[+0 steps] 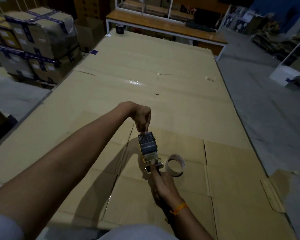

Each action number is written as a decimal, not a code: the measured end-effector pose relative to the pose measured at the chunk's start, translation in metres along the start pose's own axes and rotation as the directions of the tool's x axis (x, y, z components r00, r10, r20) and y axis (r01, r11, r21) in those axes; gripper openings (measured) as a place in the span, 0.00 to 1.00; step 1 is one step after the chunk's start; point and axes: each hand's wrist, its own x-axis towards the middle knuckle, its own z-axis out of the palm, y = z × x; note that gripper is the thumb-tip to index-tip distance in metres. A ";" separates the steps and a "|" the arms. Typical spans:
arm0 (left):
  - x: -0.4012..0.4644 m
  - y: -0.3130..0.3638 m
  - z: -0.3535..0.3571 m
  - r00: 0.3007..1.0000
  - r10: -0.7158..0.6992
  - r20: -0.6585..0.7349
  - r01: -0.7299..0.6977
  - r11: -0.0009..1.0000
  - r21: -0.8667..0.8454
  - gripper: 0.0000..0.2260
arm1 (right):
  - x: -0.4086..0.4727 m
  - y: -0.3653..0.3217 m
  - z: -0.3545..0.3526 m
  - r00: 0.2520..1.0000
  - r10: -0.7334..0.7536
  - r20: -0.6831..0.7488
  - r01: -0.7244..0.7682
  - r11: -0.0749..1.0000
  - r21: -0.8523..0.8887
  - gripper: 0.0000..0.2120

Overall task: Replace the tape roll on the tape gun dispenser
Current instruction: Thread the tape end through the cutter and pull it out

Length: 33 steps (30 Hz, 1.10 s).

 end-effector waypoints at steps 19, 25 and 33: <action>0.018 -0.012 0.005 0.996 0.085 -0.030 -0.085 0.996 0.001 0.10 | 0.008 0.009 -0.002 0.998 0.043 -0.047 -0.036 0.991 0.129 0.39; 0.016 -0.030 0.000 0.992 0.103 -0.078 -0.103 0.995 0.002 0.11 | 0.012 0.006 -0.007 0.990 -0.068 -0.126 0.069 0.998 0.006 0.32; 0.008 -0.080 0.027 0.960 0.063 -0.273 -0.052 0.998 0.046 0.10 | 0.019 0.002 -0.005 0.968 -0.131 -0.215 0.060 0.949 -0.309 0.33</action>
